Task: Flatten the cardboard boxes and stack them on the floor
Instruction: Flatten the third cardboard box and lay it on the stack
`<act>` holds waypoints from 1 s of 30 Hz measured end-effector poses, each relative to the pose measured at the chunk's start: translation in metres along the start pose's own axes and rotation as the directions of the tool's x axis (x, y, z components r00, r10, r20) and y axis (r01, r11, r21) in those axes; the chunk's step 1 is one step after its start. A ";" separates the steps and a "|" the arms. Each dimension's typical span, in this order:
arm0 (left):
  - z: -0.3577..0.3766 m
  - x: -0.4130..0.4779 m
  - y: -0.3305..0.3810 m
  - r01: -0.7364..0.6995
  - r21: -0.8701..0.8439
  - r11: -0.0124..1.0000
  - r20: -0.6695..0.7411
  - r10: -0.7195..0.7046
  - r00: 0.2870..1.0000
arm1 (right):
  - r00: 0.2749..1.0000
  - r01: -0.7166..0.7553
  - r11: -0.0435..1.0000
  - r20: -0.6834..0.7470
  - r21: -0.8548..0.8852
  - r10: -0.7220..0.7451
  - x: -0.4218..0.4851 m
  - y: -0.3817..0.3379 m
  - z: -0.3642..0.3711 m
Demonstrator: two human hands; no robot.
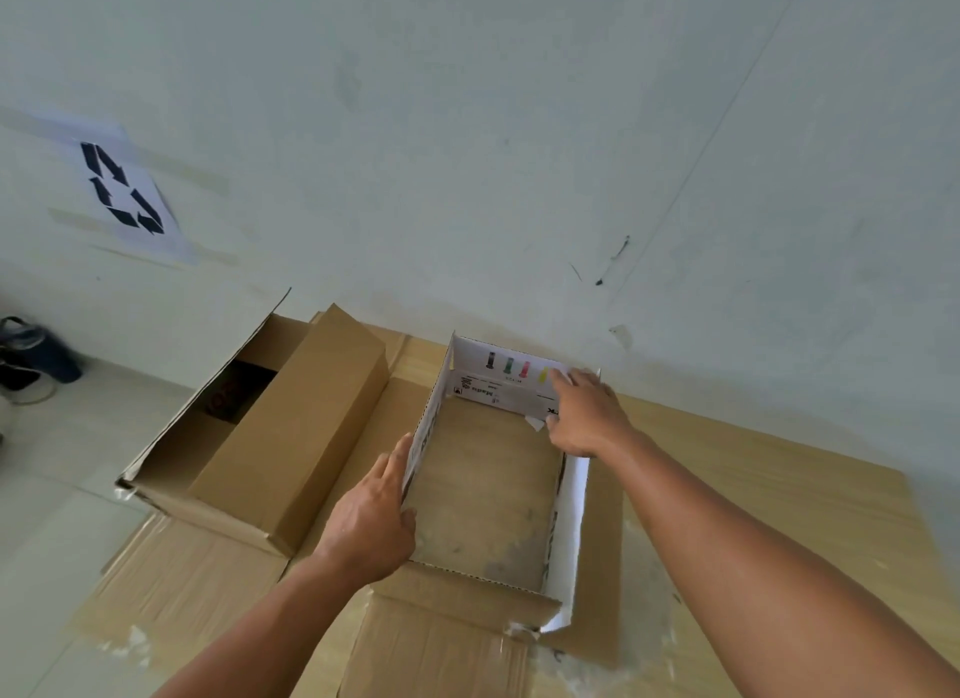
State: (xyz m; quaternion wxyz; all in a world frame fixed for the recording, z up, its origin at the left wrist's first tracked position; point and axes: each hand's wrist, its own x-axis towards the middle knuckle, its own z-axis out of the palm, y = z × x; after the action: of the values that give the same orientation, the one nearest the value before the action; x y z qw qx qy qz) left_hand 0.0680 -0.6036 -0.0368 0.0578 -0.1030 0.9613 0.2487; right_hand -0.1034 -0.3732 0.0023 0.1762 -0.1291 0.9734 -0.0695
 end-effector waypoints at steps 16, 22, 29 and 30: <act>-0.011 0.012 0.015 0.057 -0.106 0.993 0.214 -0.033 0.976 | 0.889 -0.457 0.698 0.292 0.551 0.352 -0.098 -0.008 0.020; -0.049 0.022 0.041 0.135 -0.460 0.878 0.292 0.006 0.956 | 0.902 -0.367 0.745 0.017 0.557 0.432 -0.106 0.004 -0.032; -0.068 0.015 0.101 -0.063 -0.585 0.809 0.351 0.322 0.879 | 0.874 -0.196 0.531 -0.099 0.825 0.477 -0.104 -0.017 -0.056; -0.068 0.014 0.108 -0.121 -0.556 0.823 0.352 0.364 0.862 | 0.866 -0.179 0.509 -0.111 0.842 0.488 -0.104 -0.024 -0.057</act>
State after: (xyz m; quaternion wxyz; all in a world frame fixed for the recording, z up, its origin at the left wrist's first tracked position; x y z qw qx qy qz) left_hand 0.0261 -0.5470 0.0700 0.2125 0.0714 0.8250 0.5188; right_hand -0.0242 -0.3619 0.0932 0.0575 0.1726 0.8528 -0.4896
